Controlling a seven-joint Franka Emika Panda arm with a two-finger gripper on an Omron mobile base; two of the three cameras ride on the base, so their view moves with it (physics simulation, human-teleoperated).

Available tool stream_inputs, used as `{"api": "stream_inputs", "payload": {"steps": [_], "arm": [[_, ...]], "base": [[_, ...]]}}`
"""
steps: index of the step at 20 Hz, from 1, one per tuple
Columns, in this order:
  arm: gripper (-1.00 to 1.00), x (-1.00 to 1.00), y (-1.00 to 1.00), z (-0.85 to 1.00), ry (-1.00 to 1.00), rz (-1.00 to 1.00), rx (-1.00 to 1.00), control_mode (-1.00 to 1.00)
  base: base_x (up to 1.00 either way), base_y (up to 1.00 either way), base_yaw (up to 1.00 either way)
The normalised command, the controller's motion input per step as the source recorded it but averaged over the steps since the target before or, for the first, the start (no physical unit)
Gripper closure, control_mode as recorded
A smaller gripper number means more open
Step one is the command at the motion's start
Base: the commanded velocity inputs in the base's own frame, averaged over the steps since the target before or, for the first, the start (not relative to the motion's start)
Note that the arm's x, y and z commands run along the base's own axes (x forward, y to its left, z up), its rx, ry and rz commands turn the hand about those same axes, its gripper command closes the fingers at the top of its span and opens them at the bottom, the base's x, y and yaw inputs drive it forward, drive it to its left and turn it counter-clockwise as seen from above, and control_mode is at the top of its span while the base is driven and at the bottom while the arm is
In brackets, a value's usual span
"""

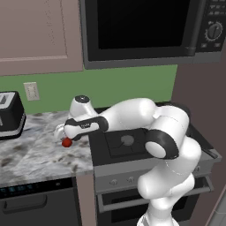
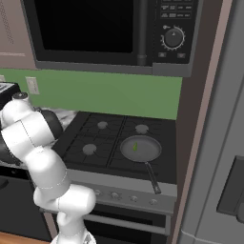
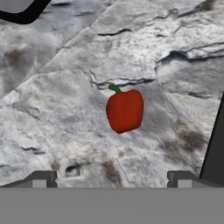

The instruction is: Put the lemon wedge and bell pepper in the pan. Then turn on the front right burner and set the heat to medium.

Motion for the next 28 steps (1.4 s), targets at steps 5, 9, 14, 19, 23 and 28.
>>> {"api": "stream_inputs", "payload": {"steps": [5, 9, 14, 19, 23, 28], "arm": [[-1.0, 0.35, 0.0, -0.22, 0.05, -0.01, -0.02, -1.0], [-1.0, 0.31, 0.02, -0.19, 0.05, -0.01, -0.04, -1.0], [-1.0, 0.13, 0.1, -0.09, 0.04, -0.01, -0.05, -1.0], [-1.0, 0.0, 0.14, -0.04, 0.05, 0.0, -0.04, -1.0], [-1.0, 0.14, 0.19, -0.13, 0.02, 0.0, -0.05, -1.0], [-1.0, 0.23, 0.06, -0.07, 0.01, 0.0, -0.06, -1.0]], "base": [[0.0, 0.0, 0.0], [0.0, 0.0, 0.0], [0.0, 0.0, 0.0], [0.0, 0.0, 0.0], [0.0, 0.0, 0.0], [0.0, 0.0, 0.0]]}}
